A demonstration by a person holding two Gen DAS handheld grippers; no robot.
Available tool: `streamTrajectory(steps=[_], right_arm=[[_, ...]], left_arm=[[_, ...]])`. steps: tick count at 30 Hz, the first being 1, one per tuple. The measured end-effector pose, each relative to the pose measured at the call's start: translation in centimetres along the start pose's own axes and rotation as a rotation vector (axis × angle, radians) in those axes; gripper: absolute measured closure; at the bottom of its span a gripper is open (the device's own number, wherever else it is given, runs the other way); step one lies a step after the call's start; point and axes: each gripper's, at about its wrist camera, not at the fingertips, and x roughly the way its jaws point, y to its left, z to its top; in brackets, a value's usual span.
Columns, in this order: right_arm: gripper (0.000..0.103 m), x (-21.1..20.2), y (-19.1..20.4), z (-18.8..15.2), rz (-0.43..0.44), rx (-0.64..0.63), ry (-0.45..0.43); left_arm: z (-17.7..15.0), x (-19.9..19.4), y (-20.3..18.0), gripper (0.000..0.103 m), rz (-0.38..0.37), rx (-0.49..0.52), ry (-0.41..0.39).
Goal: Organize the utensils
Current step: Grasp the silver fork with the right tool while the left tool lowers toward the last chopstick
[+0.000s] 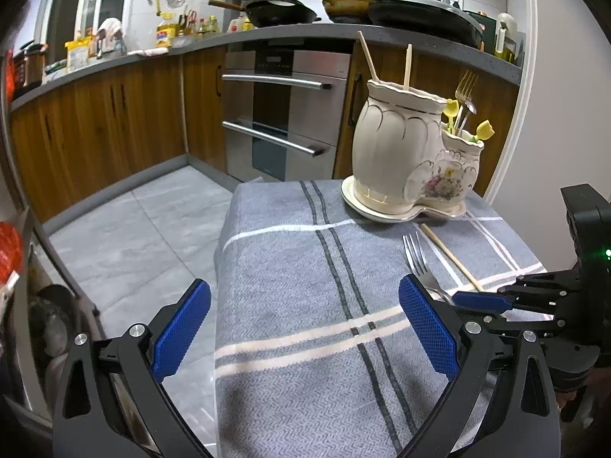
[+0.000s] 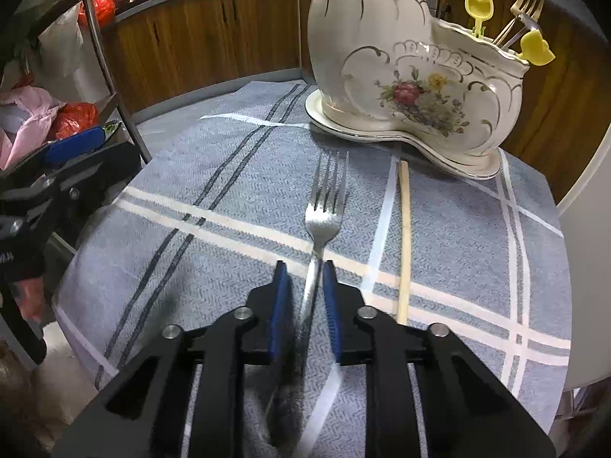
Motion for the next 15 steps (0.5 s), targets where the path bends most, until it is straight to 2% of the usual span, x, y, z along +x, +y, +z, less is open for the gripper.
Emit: streamTrajectory(steps=[1, 6, 15], right_arm=[[0.096, 0.0, -0.2, 0.0, -0.001, 0.009, -0.005], [0.098, -0.4, -1.1, -0.1, 0.049, 0.07, -0.031], [0.098, -4.7, -2.9, -1.2, 0.082, 0.094, -0.114]], left_arm=[[0.0, 0.0, -0.1, 0.005, 0.002, 0.003, 0.003], [0.1, 0.0, -0.3, 0.005, 0.007, 0.01, 0.011], [0.2, 0.0, -2.4, 0.005, -0.002, 0.048, 0.024]])
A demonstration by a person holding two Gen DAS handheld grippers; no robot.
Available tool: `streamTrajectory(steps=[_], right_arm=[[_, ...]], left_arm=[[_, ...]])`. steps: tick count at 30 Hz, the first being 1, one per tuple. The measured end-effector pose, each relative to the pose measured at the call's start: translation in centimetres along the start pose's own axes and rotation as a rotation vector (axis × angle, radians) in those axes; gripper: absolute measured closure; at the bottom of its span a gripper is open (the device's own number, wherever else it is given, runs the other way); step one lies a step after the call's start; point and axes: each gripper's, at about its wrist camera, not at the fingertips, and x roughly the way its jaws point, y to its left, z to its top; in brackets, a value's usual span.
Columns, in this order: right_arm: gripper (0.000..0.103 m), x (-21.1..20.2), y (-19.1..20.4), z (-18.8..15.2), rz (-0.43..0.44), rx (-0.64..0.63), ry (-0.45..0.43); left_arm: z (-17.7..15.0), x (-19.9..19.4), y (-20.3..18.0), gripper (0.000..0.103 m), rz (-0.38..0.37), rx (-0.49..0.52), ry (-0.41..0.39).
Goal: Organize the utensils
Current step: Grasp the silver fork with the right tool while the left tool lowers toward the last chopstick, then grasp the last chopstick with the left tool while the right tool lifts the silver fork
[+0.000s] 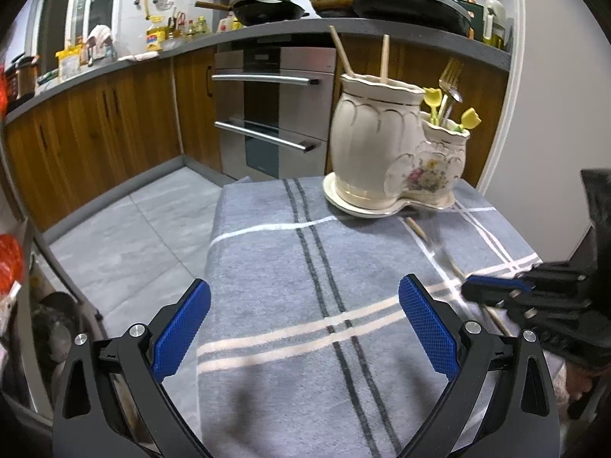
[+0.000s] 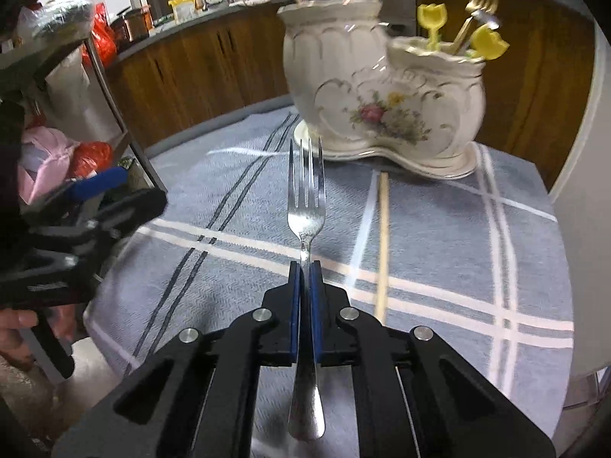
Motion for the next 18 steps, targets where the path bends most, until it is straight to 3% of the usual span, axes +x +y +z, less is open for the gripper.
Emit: streamTrajectory(steps=[8, 18], right_arm=[[0.098, -5.0, -3.1, -0.4, -0.025, 0.04, -0.092], [0.098, -7.0, -7.5, -2.1, -0.075, 0.106, -0.145]], left_arm=[[0.6, 1.9, -4.0, 0.005, -0.043, 0.027, 0.066], [2.2, 6.5, -12.3, 0.008, -0.103, 0.057, 0.2]])
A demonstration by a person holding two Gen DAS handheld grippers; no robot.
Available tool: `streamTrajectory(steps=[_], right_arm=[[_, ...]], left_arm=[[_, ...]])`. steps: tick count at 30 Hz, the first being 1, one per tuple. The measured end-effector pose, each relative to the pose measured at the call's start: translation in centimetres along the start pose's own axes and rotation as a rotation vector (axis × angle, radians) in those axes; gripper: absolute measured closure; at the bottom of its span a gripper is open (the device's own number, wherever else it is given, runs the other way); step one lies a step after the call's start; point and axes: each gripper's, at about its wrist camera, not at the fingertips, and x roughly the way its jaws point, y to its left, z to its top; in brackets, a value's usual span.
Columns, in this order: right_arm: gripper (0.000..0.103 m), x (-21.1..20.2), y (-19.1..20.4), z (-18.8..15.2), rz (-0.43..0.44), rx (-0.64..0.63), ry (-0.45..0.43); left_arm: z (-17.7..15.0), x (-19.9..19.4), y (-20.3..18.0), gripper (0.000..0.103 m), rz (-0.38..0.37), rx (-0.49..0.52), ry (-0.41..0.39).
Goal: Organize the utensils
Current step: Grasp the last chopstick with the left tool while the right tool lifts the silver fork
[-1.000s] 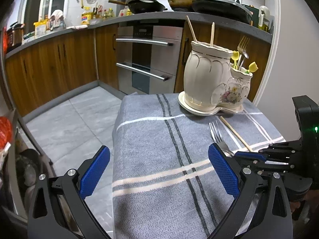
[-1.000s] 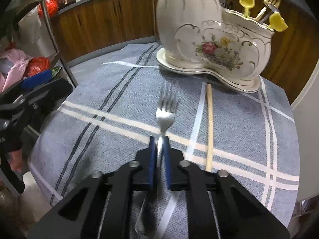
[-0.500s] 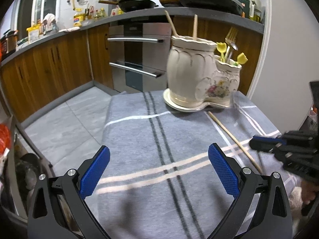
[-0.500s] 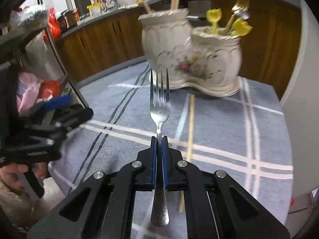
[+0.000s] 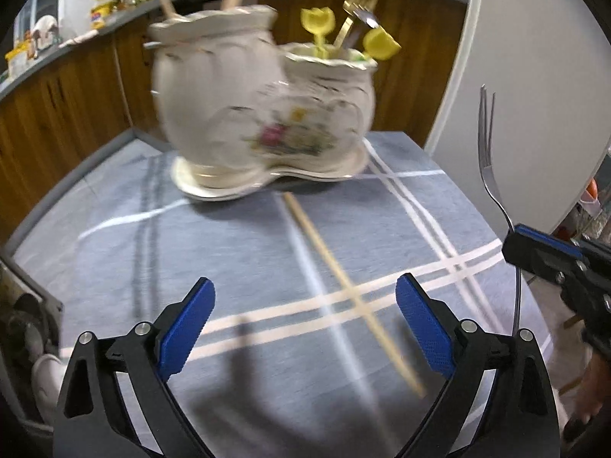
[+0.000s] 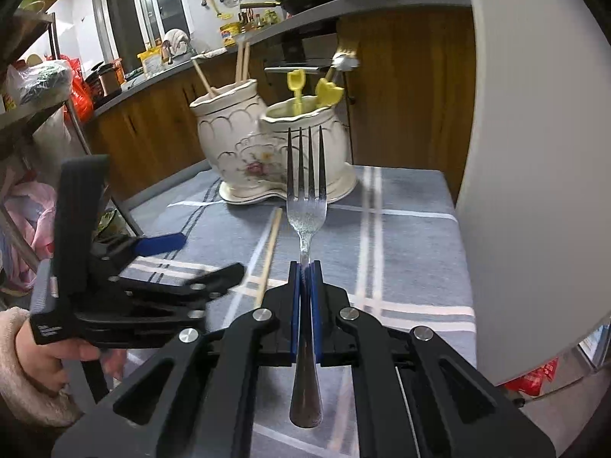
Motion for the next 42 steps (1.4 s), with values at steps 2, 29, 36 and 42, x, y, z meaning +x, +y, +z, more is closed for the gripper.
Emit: streamTrajectory(steps=[2, 29, 36, 42], right_arm=[[0.098, -0.2, -0.5, -0.2, 0.0, 0.001, -0.005], [0.098, -0.5, -0.5, -0.7, 0.055, -0.001, -0.018], [0.098, -0.2, 0.6, -0.7, 0.059, -0.009, -0.013], [0.098, -0.2, 1.2, -0.3, 0.067, -0.014, -0.031]], left_arm=[[0.2, 0.8, -0.9, 0.016, 0.021, 0.013, 0.01], [-3.1, -0.3, 1.5, 0.096, 0.004, 0.167, 0.154], [-3.0, -0.3, 1.9, 0.086, 0.023, 0.121, 0.142], [-2.3, 0.7, 1.1, 0.08, 0.011, 0.108, 0.125]])
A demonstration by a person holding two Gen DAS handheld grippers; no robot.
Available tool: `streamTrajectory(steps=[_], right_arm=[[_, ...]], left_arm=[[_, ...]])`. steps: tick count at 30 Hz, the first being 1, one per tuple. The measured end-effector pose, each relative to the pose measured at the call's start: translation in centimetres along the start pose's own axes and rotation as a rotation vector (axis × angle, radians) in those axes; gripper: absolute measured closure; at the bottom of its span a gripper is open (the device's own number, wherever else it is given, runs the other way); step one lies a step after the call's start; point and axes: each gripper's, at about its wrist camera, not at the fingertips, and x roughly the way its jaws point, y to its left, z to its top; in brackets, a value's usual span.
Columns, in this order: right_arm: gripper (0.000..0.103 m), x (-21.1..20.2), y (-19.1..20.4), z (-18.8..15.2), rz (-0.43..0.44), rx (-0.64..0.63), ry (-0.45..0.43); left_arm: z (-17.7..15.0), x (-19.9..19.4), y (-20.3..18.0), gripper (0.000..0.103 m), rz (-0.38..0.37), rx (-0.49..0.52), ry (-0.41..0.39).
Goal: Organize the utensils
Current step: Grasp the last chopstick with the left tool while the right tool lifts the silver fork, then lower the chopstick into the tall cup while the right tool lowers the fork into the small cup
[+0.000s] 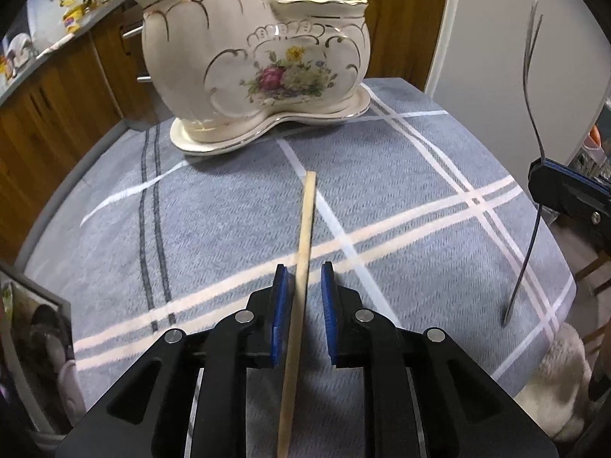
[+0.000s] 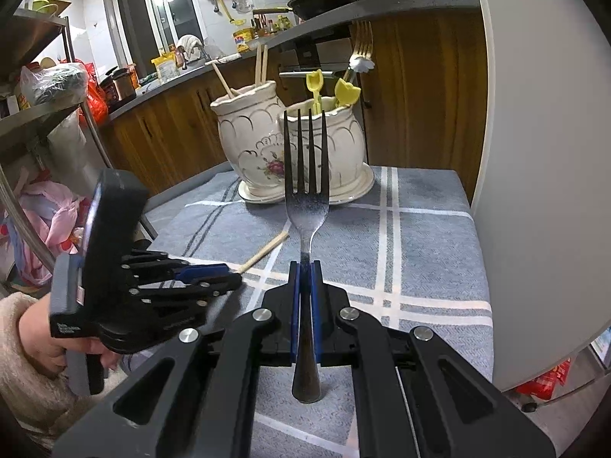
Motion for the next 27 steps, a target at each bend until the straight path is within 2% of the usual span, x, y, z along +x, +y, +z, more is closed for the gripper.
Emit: streamTrajectory(steps=[4, 6, 10, 13, 17, 20, 24, 27], right_arm=[[0.098, 0.1, 0.2, 0.4, 0.003, 0.001, -0.017], [0.098, 0.0, 0.3, 0.6, 0.002, 0.002, -0.029], [0.098, 0.1, 0.3, 1.3, -0.007, 0.0, -0.056], [0.098, 0.1, 0.4, 2.2, -0.017, -0.004, -0.092], [0.098, 0.1, 0.5, 3.9, -0.024, -0.016, -0.143], [0.098, -0.1, 0.6, 6.0, -0.024, -0.021, -0.204], [0.098, -0.2, 0.7, 8.7, -0.026, -0.029, -0.299], [0.098, 0.3, 0.7, 11.1, -0.039, -0.018, -0.363]], left_arm=[[0.6, 0.6, -0.5, 0.081, 0.017, 0.039, -0.012], [0.6, 0.8, -0.6, 0.097, 0.019, 0.064, -0.019], [0.3, 0.3, 0.3, 0.097, -0.013, 0.068, -0.045], [0.0, -1.1, 0.9, 0.097, -0.026, 0.083, -0.099], [0.2, -4.3, 2.3, 0.097, -0.062, 0.09, -0.208], [1.2, -7.3, 3.7, 0.097, -0.091, 0.077, -0.319], [3.6, -11.1, 4.9, 0.097, -0.122, 0.064, -0.486], [6.4, -12.4, 5.6, 0.097, -0.106, 0.055, -0.588]])
